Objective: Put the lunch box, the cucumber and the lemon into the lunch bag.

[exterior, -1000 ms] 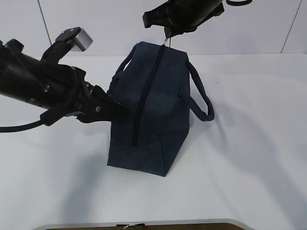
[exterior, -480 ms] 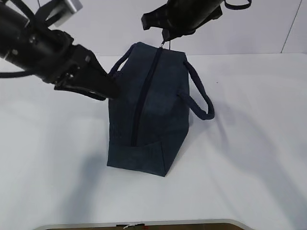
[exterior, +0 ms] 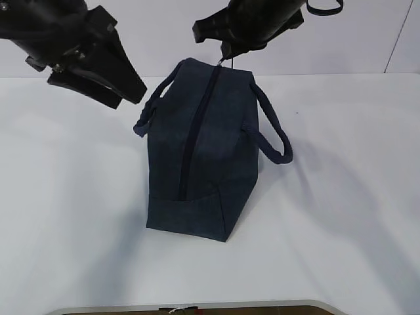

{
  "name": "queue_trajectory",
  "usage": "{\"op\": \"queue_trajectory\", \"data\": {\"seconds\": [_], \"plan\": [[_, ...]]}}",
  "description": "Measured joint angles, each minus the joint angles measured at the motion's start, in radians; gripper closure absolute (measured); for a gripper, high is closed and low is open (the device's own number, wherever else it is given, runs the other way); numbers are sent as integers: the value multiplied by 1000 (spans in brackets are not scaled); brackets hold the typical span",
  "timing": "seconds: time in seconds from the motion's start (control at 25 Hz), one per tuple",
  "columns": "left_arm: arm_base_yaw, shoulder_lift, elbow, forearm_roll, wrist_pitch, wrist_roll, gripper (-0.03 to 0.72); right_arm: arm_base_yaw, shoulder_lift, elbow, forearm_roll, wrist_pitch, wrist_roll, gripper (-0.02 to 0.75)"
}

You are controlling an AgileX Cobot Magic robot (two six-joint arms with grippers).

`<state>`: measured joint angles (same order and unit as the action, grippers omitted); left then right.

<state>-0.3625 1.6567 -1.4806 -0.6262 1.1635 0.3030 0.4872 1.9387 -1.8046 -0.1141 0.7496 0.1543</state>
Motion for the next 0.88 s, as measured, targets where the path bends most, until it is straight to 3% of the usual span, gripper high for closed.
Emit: {"op": "queue_trajectory", "data": {"seconds": [0.2, 0.6, 0.88], "plan": [[2, 87, -77, 0, 27, -7, 239, 0, 0, 0, 19, 1, -10, 733], [2, 202, -194, -13, 34, 4, 228, 0, 0, 0, 66, 1, -38, 733], [-2, 247, -218, -92, 23, 38, 228, 0, 0, 0, 71, 1, -48, 733]]}}
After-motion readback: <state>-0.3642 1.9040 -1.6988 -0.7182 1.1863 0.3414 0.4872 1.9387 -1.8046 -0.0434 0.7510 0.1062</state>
